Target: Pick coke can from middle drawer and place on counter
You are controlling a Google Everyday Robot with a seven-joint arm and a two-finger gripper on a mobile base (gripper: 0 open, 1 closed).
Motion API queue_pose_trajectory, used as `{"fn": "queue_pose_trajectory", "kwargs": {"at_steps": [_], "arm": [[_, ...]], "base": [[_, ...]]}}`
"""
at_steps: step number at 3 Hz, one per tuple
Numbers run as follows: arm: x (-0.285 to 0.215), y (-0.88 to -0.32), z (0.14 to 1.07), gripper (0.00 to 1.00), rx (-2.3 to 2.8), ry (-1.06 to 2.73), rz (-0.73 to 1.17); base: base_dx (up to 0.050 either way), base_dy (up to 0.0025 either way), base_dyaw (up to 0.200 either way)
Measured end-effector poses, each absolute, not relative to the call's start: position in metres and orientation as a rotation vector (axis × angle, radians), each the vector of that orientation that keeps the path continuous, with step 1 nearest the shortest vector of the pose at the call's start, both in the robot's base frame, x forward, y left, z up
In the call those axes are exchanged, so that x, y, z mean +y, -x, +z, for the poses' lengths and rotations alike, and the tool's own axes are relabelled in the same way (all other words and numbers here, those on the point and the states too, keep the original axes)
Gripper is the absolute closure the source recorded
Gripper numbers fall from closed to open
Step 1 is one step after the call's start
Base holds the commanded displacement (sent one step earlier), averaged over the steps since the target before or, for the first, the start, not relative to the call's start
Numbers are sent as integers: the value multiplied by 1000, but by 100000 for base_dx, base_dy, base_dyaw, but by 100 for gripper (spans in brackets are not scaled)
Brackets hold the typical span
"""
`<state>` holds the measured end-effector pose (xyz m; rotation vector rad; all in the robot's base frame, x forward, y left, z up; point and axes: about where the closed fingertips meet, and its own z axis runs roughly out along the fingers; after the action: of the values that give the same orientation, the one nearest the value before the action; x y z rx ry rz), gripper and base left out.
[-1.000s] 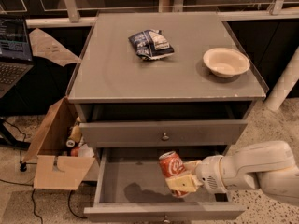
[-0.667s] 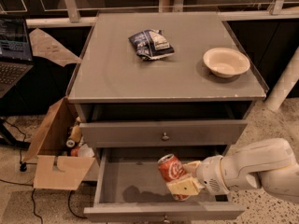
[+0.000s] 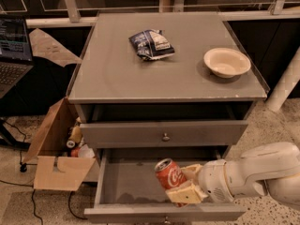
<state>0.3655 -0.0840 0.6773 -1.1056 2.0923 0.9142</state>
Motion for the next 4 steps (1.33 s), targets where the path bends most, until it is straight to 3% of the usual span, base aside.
{"fn": "queue_pose_trajectory", "kwargs": {"at_steps": [1,3,4], "arm": [[-74,-341,725,100,1943,1244,901],[-55,-349,867,100,1591,1406,618],[-51,-354,868,100,1521,1471,570]], "base": [[0,0,0],[0,0,0],[0,0,0]]}}
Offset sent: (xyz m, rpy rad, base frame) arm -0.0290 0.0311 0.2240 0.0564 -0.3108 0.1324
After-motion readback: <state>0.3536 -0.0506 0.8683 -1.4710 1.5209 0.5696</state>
